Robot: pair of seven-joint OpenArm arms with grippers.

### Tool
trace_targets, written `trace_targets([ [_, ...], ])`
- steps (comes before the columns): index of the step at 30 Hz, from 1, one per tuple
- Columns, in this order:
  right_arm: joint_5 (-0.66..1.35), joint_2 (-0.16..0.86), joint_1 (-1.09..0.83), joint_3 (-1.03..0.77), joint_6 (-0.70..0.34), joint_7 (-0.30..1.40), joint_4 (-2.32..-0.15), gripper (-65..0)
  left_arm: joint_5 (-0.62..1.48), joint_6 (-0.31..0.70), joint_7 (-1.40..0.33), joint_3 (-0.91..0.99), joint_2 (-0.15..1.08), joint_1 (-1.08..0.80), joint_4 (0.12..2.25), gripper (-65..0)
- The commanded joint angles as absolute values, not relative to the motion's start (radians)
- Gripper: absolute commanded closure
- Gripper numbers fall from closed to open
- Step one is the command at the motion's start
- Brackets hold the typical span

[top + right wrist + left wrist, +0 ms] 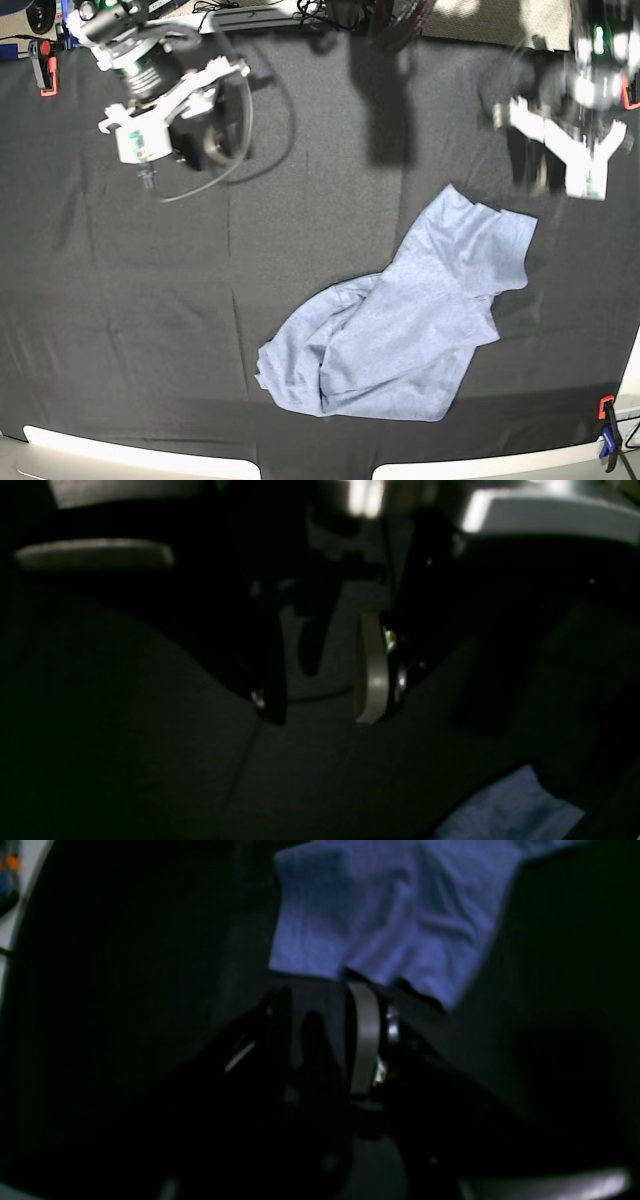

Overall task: Layout the t-shirt on the table in an organized manner, then fold the t-shirt properly
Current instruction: 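Move the left gripper down to the crumpled blue t-shirt and grasp it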

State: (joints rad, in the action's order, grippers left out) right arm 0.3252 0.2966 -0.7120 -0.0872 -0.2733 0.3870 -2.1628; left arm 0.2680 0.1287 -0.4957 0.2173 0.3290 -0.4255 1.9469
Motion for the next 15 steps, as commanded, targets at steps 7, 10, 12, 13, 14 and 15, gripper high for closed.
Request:
trace_targets([
  [7, 0.332, 0.296, -0.712, -0.091, -0.278, 0.383, -2.182, -21.6, 0.336, 0.201, -0.471, 0.221, 0.330, -0.179, 1.656, -18.2],
  [10, 0.332, 0.296, -0.712, -0.091, -0.278, 0.384, -2.182, -21.6, 0.334, 0.226, -0.472, 0.221, 0.330, -0.109, 1.555, -18.5],
  [12, 0.332, 0.296, -0.712, -0.091, -0.278, 0.387, -2.182, -21.6, 0.333, 0.228, -0.471, 0.221, 0.330, -0.074, 1.508, -19.7],
  [13, 0.332, 0.296, -0.712, -0.091, -0.278, 0.390, -2.182, -21.6, 0.331, 0.227, -0.471, 0.221, 0.330, -0.058, 1.486, -19.7],
  [14, 0.332, 0.294, -0.712, -0.091, -0.278, 0.394, -2.182, -21.6, 0.331, 0.225, -0.471, 0.221, 0.330, -0.042, 1.461, -19.7],
  [15, 0.332, 0.293, -0.712, -0.091, -0.278, 0.398, -2.182, -21.6, 0.331, 0.226, -0.471, 0.221, 0.330, -0.028, 1.432, -19.7],
])
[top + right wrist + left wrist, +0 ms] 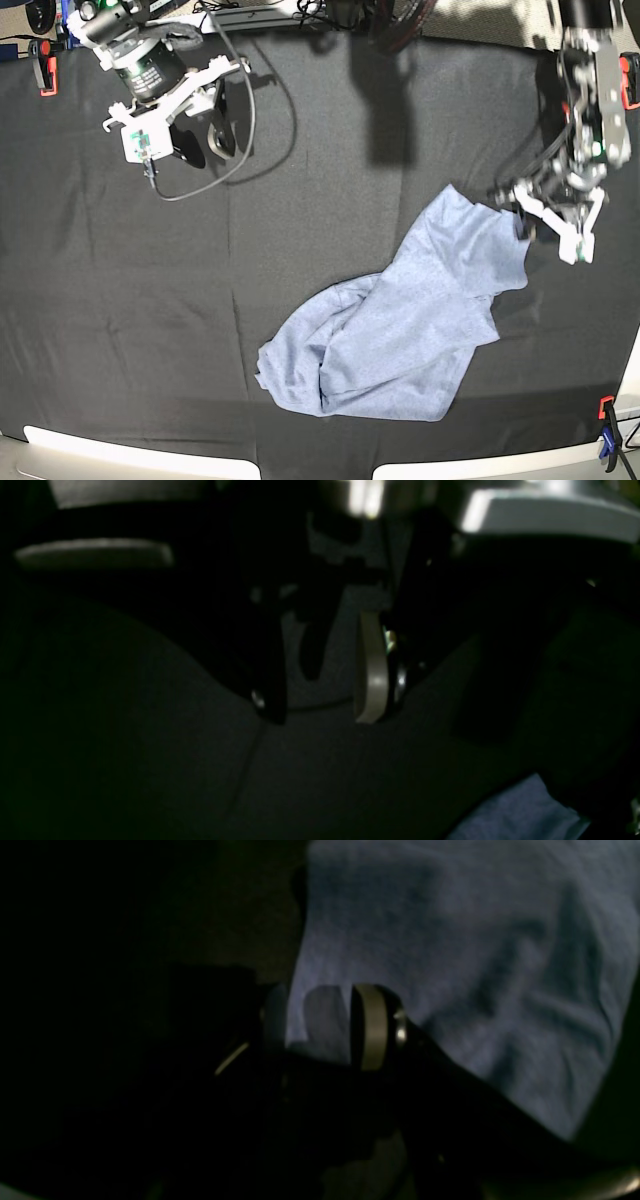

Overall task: Layout the t-shirt on the table in an organized manner, then fold the t-shirt properly
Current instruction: 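Move the left gripper down to the crumpled blue t-shirt and grasp it, then lift the t-shirt with the left gripper and drag it across the table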

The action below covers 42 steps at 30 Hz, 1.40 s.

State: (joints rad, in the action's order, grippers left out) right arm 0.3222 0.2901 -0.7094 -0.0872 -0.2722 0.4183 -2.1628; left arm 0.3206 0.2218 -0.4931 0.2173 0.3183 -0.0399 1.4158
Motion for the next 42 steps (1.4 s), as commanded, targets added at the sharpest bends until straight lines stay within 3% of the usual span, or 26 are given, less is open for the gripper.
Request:
trace_targets([
  [1, 0.333, 0.293, -0.712, -0.091, -0.278, 0.404, -2.182, -21.6, 0.331, 0.226, -0.471, 0.221, 0.330, -0.013, 1.399, -19.7],
  [4, 0.333, 0.293, -0.712, -0.091, -0.278, 0.410, -2.182, -21.6, 0.331, 0.244, -0.487, 0.221, 0.330, 0.020, 1.301, -19.6],
  [6, 0.333, 0.293, -0.712, -0.091, -0.278, 0.409, -2.182, -21.6, 0.336, 0.339, -0.506, 0.221, 0.330, 0.021, 1.277, -18.1],
  [10, 0.350, 0.277, -0.700, -0.091, -0.278, 0.410, -2.181, -21.6, 0.396, 0.472, -0.564, 0.221, 0.330, 0.014, 1.286, 0.0],
  [17, 0.345, 0.210, -0.637, -0.037, -0.278, 0.434, -2.181, -21.6, 0.770, 0.649, -0.848, 0.221, 0.330, -0.012, 1.398, 0.0],
  [22, 0.296, 0.202, -0.596, 0.035, -0.278, 0.450, -2.181, -21.6, 1.085, 0.698, -0.974, 0.221, 0.323, -0.128, 1.563, 0.0],
  [25, 0.257, 0.191, -0.576, 0.049, -0.277, 0.455, -2.181, -21.6, 1.157, 0.698, -0.976, 0.216, 0.266, -0.198, 1.653, 0.0],
  [33, 0.205, 0.197, -0.566, -0.164, -0.262, 0.506, -2.201, -21.6, 1.124, 0.698, -0.957, -0.040, 0.108, -0.226, 1.704, 0.0],
  [42, 0.327, 0.289, -0.583, -0.548, -0.262, 0.575, -2.201, -21.6, 0.822, 0.679, -0.783, -0.435, -0.060, -0.133, 1.701, 0.0],
])
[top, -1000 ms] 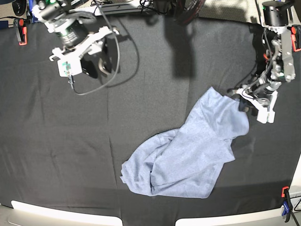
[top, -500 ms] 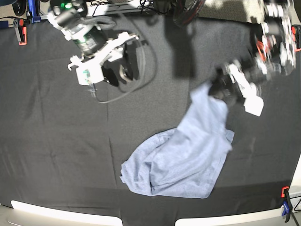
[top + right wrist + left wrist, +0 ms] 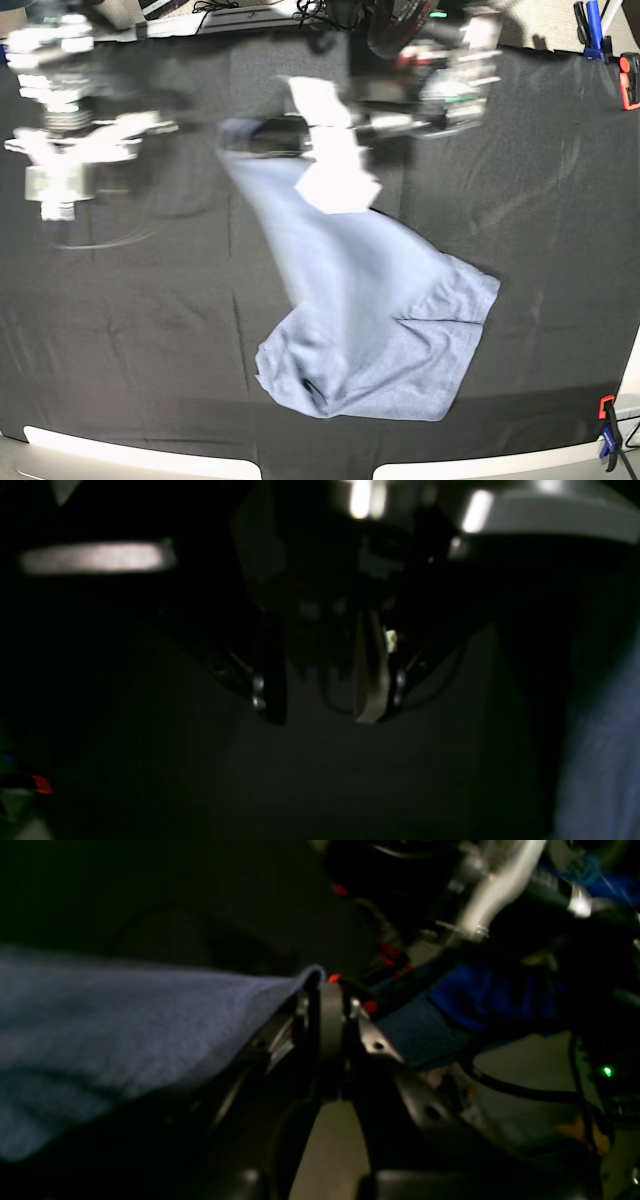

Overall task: Layout the t-shirt on the table in an organized manner, then fold the t-shirt properly
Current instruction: 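Lift the t-shirt with the left gripper and drag it across the table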

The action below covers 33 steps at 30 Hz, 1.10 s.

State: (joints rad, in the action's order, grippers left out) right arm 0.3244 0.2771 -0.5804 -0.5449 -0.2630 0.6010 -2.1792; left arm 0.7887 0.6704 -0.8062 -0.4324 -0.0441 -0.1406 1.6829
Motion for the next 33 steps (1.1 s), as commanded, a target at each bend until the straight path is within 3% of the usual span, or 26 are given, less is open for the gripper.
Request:
trace_targets([
  [1, 0.340, 0.300, -0.589, -0.578, -0.262, 0.577, -2.201, -21.6, 0.796, 0.677, -0.783, -0.471, -0.083, -0.119, 1.701, 0.0],
  [10, 0.379, 0.330, -0.630, -0.702, -0.262, 0.592, -2.200, -21.6, 0.721, 0.659, -0.755, -0.649, -0.113, -0.044, 1.701, 0.0],
  [13, 0.400, 0.329, -0.630, -0.699, -0.262, 0.595, -2.200, -21.6, 0.683, 0.658, -0.767, -0.647, -0.113, -0.044, 1.701, -19.6],
  [14, 0.404, 0.329, -0.630, -0.699, -0.262, 0.601, -2.200, -21.6, 0.664, 0.658, -0.770, -0.647, -0.113, -0.044, 1.702, -23.4],
  [18, 0.404, 0.329, -0.630, -0.699, -0.262, 0.609, -2.200, -21.6, 0.636, 0.658, -0.820, -0.619, -0.113, -0.018, 1.702, -24.1],
  [24, 0.426, 0.327, -0.630, -0.699, -0.262, 0.615, -2.200, -21.6, 0.636, 0.626, -0.859, -0.402, -0.083, 0.038, 1.702, -24.1],
  [29, 0.526, 0.324, -0.629, -0.698, -0.268, 0.620, -2.200, -21.6, 0.635, 0.624, -0.804, -0.129, 0.022, 0.053, 1.702, -24.1],
  [33, 0.532, 0.324, -0.629, -0.696, -0.282, 0.638, -2.200, -21.6, 0.559, 0.504, -0.727, 0.098, 0.121, 0.052, 1.701, -24.1],
])
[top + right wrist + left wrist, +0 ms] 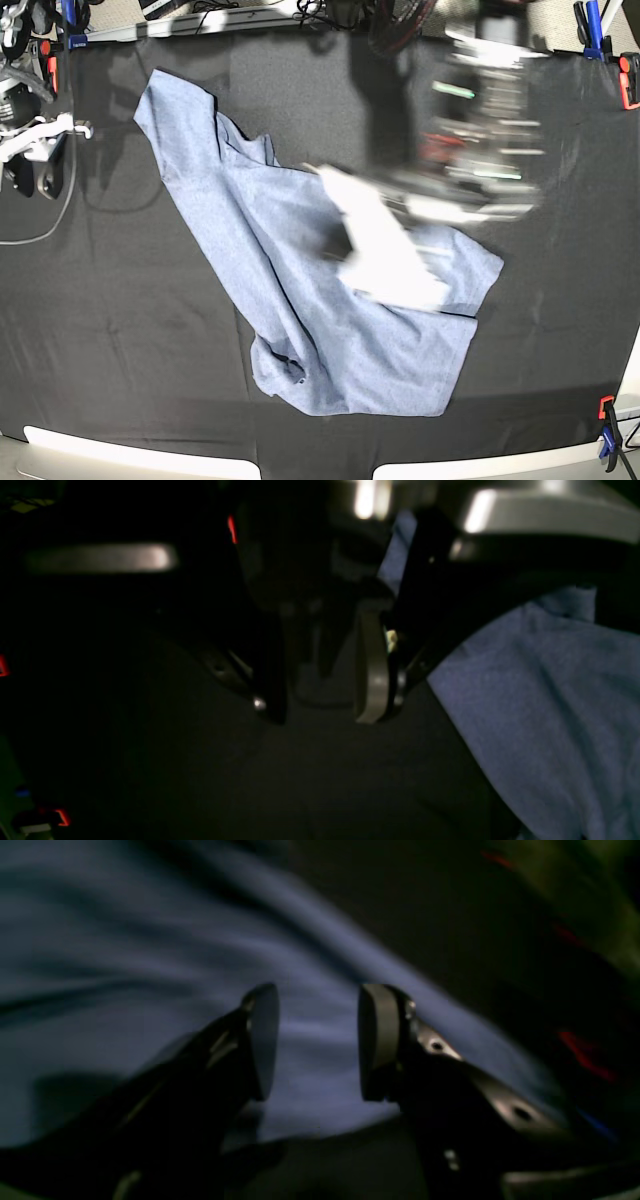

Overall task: Layout the t-shirt on the table in an organized manner, then fold the t-shirt properly
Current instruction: 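Lift the t-shirt with the left gripper and drag it across the table, then grasp the t-shirt edge with the right gripper while the left holds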

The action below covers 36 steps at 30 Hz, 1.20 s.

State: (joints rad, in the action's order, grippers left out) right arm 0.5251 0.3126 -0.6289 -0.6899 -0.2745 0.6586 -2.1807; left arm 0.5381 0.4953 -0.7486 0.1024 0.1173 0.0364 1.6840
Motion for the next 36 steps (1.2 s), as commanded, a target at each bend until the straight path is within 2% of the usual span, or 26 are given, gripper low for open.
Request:
trace_targets([
  [1, 0.532, 0.324, -0.630, -0.694, -0.282, 0.639, -2.200, -21.6, 0.518, 0.468, -0.709, 0.149, 0.144, 0.052, 1.699, -24.1],
  [5, 0.532, 0.324, -0.629, -0.668, -0.282, 0.641, -2.200, -21.6, 0.461, 0.369, -0.687, 0.258, 0.233, 0.052, 1.647, -24.1],
  [10, 0.532, 0.324, -0.629, -0.591, -0.282, 0.640, -2.200, -21.6, 0.464, 0.367, -0.643, 0.255, 0.266, 0.071, 1.450, -24.1],
  [17, 0.524, 0.323, -0.629, -0.485, -0.282, 0.640, -2.200, -21.6, 0.459, 0.369, -0.601, 0.254, 0.266, 0.199, 1.221, -24.1],
  [24, 0.524, 0.308, -0.629, -0.476, -0.282, 0.640, -2.200, -21.6, 0.342, 0.370, -0.571, 0.253, 0.266, 0.305, 1.055, -24.1],
  [26, 0.524, 0.308, -0.629, -0.476, -0.282, 0.639, -2.200, -21.6, 0.350, 0.397, -0.578, 0.253, 0.266, 0.310, 1.023, -24.1],
  [29, 0.524, 0.308, -0.629, -0.476, -0.282, 0.636, -2.200, -21.6, 0.416, 0.505, -0.654, 0.253, 0.266, 0.307, 1.013, -23.6],
  [31, 0.524, 0.308, -0.622, -0.476, -0.282, 0.635, -2.200, -21.6, 0.491, 0.608, -0.730, 0.253, 0.266, 0.307, 1.013, -16.6],
  [33, 0.524, 0.308, -0.610, -0.476, -0.282, 0.636, -2.200, -21.6, 0.587, 0.698, -0.810, 0.253, 0.266, 0.307, 1.013, -3.3],
  [34, 0.525, 0.308, -0.603, -0.475, -0.282, 0.635, -2.200, -21.6, 0.627, 0.698, -0.846, 0.253, 0.266, 0.305, 1.013, 0.0],
  [36, 0.524, 0.308, -0.589, -0.476, -0.282, 0.636, -2.200, -21.6, 0.678, 0.698, -0.888, 0.254, 0.270, 0.302, 1.014, 0.0],
])
